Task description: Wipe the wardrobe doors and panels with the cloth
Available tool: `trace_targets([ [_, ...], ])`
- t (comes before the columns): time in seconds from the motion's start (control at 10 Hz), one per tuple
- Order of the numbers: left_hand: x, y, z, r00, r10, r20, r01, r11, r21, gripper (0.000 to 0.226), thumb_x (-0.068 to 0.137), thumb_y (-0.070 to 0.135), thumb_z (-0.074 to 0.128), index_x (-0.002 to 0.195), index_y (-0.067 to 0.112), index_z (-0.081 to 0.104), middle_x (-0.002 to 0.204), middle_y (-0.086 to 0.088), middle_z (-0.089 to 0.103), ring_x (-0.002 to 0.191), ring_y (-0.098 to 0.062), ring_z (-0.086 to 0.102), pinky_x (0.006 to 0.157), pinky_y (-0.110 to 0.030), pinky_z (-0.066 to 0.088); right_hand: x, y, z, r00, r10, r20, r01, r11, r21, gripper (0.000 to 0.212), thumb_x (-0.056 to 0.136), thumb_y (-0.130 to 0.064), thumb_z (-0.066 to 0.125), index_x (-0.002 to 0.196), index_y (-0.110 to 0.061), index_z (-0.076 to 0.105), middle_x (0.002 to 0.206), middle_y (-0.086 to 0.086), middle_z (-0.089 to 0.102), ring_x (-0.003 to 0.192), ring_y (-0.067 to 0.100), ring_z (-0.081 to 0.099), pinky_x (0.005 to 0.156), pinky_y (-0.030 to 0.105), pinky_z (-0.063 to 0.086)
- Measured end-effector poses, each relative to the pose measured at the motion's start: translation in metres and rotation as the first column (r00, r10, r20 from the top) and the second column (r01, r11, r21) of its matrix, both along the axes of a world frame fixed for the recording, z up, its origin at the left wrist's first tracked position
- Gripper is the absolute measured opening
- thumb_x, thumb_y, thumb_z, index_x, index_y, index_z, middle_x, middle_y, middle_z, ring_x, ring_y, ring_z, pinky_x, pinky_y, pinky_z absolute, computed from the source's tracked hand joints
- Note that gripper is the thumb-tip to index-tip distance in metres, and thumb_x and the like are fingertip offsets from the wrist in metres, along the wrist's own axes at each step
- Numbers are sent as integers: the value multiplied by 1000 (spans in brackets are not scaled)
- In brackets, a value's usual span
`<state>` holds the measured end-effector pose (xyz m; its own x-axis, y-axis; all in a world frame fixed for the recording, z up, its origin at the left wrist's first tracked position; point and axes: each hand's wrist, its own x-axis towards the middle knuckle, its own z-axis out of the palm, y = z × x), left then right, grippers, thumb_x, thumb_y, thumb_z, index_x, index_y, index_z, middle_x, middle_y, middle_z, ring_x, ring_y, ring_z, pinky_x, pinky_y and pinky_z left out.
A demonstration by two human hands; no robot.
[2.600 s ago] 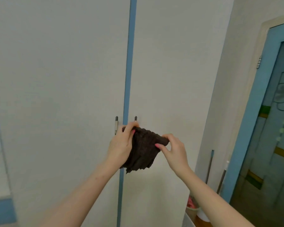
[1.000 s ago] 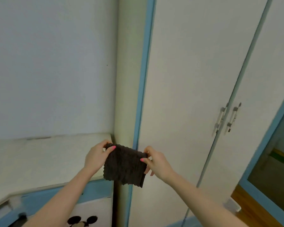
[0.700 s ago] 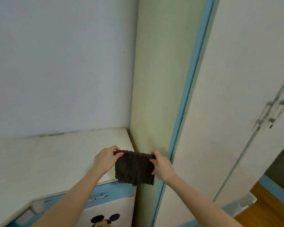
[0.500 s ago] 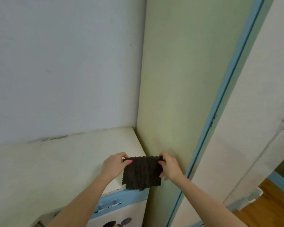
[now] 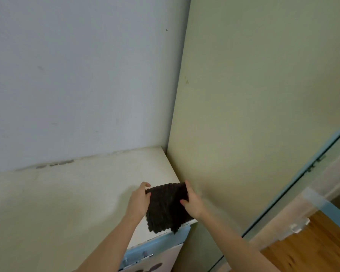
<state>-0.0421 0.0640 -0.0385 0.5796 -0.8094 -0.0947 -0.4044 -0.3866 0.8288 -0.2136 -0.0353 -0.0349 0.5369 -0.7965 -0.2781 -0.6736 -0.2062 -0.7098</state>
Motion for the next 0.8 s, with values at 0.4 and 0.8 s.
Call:
trace_targets([
  [0.4, -9, 26, -38, 676, -628, 386, 374, 743, 555, 45, 95, 34, 40, 139, 32, 32, 153, 2, 24, 138, -20, 25, 107, -50, 24, -2, 24, -17, 663, 335, -670, -493, 868, -54, 50, 102, -32, 39, 150, -29, 27, 161, 1, 13, 148, 27, 7, 112, 59, 21],
  [0.8, -8, 50, 35, 722, -422, 549, 205, 888, 412, 45, 95, 39, 34, 138, 25, 35, 137, -3, 44, 126, -24, 40, 98, -42, 36, -41, 67, 110, 949, 161, -273, -246, 917, -315, 65, 101, -32, 44, 154, -29, 6, 162, 8, 0, 149, 28, -3, 119, 40, 8],
])
